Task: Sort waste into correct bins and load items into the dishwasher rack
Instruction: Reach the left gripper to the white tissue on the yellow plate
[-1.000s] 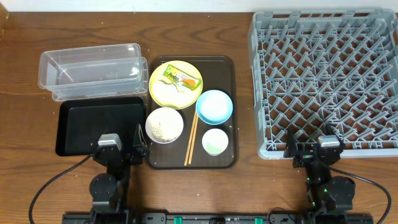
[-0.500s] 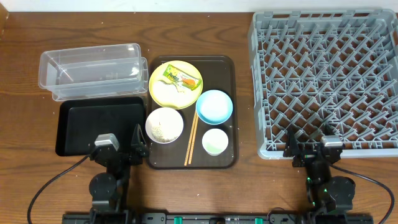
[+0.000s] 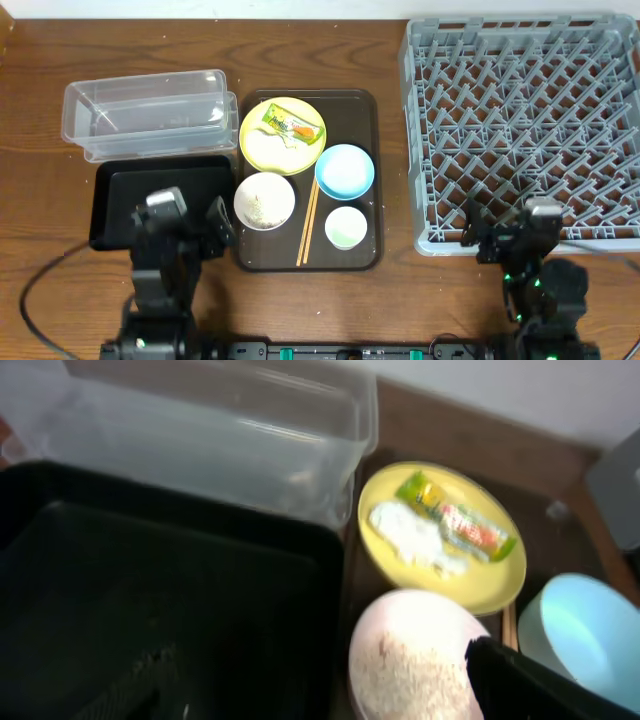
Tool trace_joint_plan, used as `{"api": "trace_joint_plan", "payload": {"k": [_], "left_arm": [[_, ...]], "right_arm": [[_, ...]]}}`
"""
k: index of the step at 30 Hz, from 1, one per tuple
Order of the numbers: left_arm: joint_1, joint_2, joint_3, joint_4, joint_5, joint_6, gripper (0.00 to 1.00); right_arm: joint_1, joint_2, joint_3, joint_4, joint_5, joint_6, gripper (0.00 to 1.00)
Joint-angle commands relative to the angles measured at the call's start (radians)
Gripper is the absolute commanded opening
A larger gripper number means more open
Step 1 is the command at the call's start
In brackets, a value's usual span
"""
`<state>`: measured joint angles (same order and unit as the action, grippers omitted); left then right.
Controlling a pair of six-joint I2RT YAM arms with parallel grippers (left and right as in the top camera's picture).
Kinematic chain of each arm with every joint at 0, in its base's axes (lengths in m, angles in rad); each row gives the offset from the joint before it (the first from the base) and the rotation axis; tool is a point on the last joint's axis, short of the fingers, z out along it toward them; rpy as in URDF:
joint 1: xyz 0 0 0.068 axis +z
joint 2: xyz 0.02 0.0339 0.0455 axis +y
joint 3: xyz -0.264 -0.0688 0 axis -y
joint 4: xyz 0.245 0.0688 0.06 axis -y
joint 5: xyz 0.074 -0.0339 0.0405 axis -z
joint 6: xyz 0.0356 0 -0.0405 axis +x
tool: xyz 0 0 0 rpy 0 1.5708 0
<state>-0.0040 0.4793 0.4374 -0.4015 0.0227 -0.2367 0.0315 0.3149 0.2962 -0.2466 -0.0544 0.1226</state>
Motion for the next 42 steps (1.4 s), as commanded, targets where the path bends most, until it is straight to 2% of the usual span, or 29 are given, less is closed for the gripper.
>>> {"api": "trace_joint_plan", "payload": {"k": [1, 5, 11, 15, 21, 29, 42], "left_arm": [[0.003, 0.143, 0.133, -0.079, -0.005, -0.008, 0.93], [0.003, 0.336, 0.319, -0.24, -0.003, -0.008, 0.93], [0.003, 0.592, 0.614, -0.517, 0.079, 0.026, 0.93], [0.003, 0.688, 0.699, -0.616, 0.078, 0.026, 0.93], [0.003, 0.729, 0.694, -0.615, 0.109, 0.025, 0.93], [-0.001, 0.766, 0.696, -0.421, 0.217, 0.013, 0.93], [-0.119, 1.134, 0.956, -0.349, 0.107, -0.02, 0.92]], "right_arm": [[0.014, 0.114, 0.127, -0.053, -0.006, 0.011, 0.99], [0.014, 0.291, 0.3, -0.196, -0.006, 0.011, 0.99], [0.014, 0.519, 0.569, -0.462, -0.006, 0.011, 0.99], [0.014, 0.624, 0.702, -0.583, 0.012, 0.003, 0.99], [0.014, 0.681, 0.701, -0.622, 0.012, 0.013, 0.99], [0.014, 0.682, 0.701, -0.613, -0.003, 0.012, 0.99], [0.014, 0.682, 0.701, -0.611, -0.006, 0.012, 0.99]]}}
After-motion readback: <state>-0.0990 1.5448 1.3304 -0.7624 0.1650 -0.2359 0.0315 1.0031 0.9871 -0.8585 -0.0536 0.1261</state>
